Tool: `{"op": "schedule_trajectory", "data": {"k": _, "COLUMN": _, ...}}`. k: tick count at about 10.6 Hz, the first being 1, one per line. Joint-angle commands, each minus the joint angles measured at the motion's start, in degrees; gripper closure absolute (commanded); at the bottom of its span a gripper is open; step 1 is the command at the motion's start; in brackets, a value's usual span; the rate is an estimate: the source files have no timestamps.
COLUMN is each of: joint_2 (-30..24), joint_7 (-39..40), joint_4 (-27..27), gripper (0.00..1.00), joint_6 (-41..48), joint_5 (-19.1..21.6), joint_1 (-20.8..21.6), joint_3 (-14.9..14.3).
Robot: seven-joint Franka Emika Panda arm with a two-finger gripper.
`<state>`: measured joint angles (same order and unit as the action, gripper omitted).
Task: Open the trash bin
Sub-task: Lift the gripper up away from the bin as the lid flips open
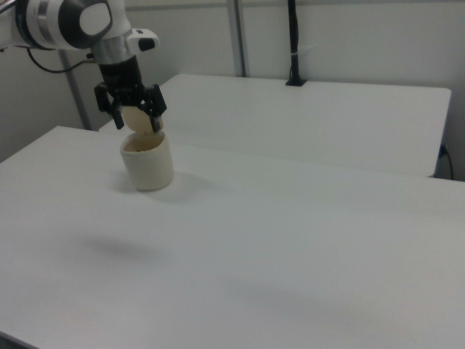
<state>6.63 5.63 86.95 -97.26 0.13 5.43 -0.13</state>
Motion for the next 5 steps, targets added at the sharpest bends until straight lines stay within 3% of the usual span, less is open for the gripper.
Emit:
{"op": "schedule_trajectory", "data": {"k": 1, "joint_2": -2.5, "joint_7": -4.0, "joint_4": 3.1, "gripper": 0.00, "joint_6": 2.3, "joint_5": -1.0, "joint_1": -1.5, "joint_3": 0.0}}
{"op": "schedule_trajectory", "data": {"k": 5, "joint_2": -3.3, "joint_7": -5.4, "joint_4": 3.0, "gripper": 0.00, "joint_6": 4.4, "joint_5": -1.1, "joint_1": -2.3, "joint_3": -0.3}}
